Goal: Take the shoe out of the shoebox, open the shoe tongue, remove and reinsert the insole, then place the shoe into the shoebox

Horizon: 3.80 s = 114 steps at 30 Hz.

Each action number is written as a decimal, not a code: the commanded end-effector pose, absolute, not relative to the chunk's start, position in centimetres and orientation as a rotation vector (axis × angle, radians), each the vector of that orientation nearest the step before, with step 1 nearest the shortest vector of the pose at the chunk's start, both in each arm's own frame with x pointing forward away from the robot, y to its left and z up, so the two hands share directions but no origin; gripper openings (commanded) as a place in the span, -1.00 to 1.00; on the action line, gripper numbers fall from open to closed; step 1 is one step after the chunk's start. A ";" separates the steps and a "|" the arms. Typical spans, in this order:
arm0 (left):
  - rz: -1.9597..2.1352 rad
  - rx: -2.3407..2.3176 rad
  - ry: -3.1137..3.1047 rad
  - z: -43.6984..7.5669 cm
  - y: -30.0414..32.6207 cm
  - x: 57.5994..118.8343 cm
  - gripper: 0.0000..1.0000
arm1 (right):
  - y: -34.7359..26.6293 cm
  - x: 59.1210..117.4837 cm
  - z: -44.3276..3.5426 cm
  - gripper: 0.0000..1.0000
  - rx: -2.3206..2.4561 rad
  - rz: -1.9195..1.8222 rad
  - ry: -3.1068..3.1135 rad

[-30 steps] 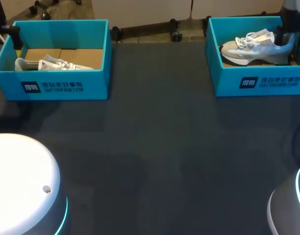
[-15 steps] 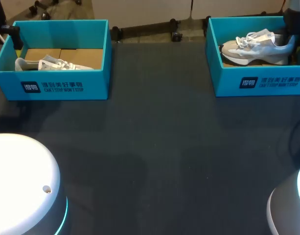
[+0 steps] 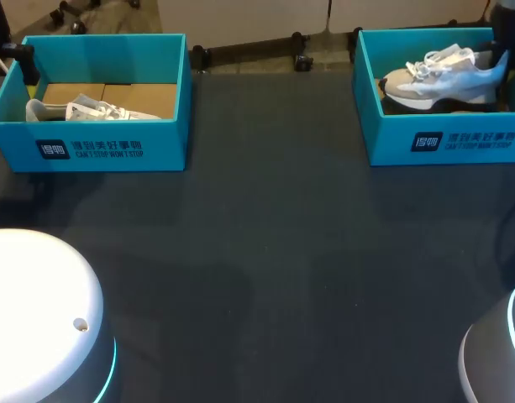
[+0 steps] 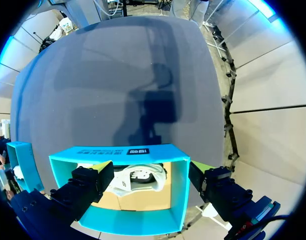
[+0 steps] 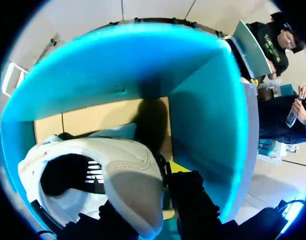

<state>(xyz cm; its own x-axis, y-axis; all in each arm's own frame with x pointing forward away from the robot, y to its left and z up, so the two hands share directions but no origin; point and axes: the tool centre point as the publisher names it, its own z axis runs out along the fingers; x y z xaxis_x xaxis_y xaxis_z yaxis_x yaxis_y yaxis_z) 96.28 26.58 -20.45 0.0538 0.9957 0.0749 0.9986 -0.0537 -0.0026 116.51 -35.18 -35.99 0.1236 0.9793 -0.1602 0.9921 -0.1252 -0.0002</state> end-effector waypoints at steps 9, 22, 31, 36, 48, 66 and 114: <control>-0.087 -2.243 -2.124 -20.5 26.6 96.1 1.00 | -35.4 114.8 -28.1 -1.00 2.302 -0.136 1.872; -0.087 -2.243 -2.124 -20.5 26.6 96.1 1.00 | -34.0 110.4 -18.9 -1.00 2.345 -0.100 1.760; -0.087 -2.243 -2.124 -20.5 26.6 96.1 1.00 | -29.7 103.1 -13.5 -1.00 2.351 -0.079 1.727; -0.087 -2.243 -2.124 -20.5 26.6 96.1 1.00 | -27.1 98.6 -12.1 -1.00 2.352 -0.046 1.700; -0.087 -2.243 -2.124 -20.5 26.6 96.1 1.00 | -18.3 89.1 -11.8 -1.00 2.297 -0.036 1.707; -0.087 -2.243 -2.124 -20.5 26.6 96.1 1.00 | -15.6 84.8 -12.7 -1.00 2.318 -0.048 1.733; -0.087 -2.243 -2.124 -20.5 26.6 96.1 1.00 | -1.3 71.5 -22.0 -1.00 2.265 -0.064 1.773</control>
